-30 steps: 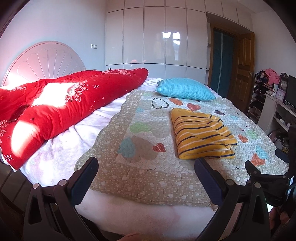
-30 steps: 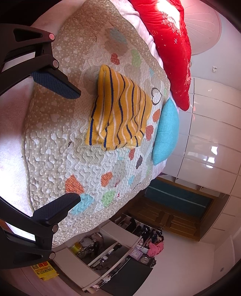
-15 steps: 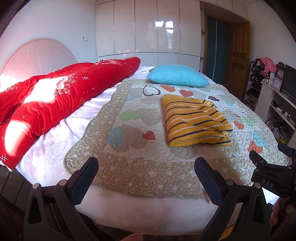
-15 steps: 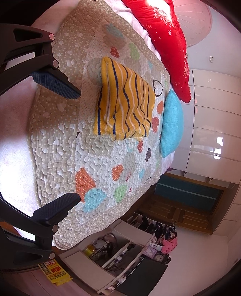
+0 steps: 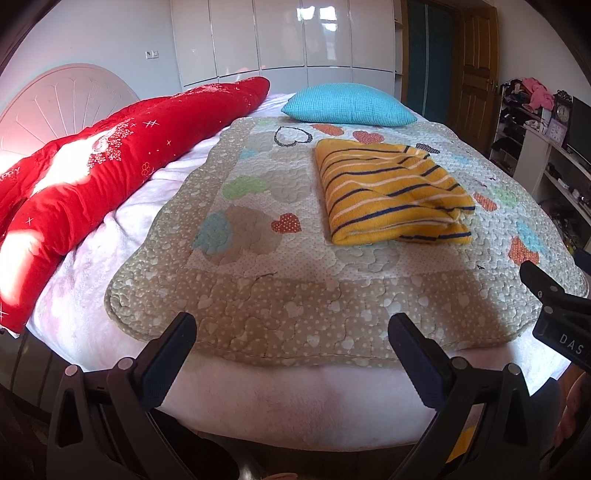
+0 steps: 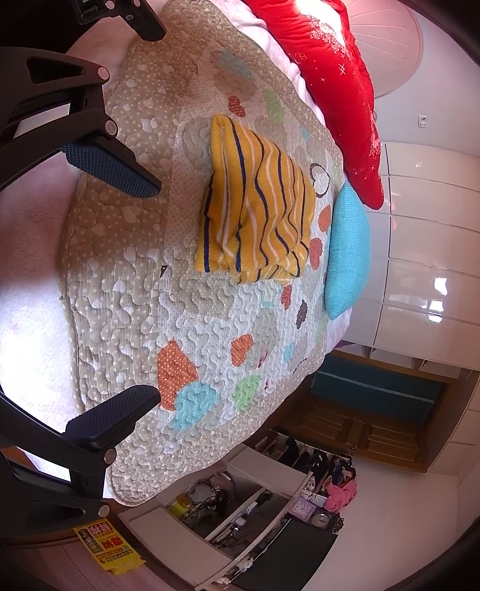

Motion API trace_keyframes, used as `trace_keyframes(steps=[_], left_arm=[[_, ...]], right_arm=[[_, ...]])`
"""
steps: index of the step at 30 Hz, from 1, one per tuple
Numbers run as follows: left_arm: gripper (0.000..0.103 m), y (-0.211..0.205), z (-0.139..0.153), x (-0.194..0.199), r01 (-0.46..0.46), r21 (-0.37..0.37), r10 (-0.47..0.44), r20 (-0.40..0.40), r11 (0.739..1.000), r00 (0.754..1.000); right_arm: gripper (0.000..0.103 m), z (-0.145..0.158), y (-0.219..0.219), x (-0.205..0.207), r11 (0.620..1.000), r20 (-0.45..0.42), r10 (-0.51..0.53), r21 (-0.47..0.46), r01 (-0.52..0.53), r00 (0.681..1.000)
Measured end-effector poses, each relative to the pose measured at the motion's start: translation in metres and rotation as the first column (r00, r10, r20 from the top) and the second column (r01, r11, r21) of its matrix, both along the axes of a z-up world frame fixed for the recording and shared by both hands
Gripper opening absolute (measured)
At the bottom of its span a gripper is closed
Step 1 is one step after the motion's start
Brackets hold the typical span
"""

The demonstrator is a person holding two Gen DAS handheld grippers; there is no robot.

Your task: Fold small clothes

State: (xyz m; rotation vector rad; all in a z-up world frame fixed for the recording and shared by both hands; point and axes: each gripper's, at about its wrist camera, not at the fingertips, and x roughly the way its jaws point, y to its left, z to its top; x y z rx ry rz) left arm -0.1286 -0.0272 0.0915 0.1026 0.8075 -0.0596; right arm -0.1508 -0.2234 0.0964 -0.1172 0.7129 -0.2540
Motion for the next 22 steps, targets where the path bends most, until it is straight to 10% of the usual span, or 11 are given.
trace_keyframes(steps=[22], left_arm=[[0.103,0.002,-0.037,0.050,0.032,-0.015,-0.033,-0.068,0.999,0.997]], right_arm=[[0.103,-0.021,0.017,0.055,0.996,-0.064,0.082,0.042,-0.079,0.995]])
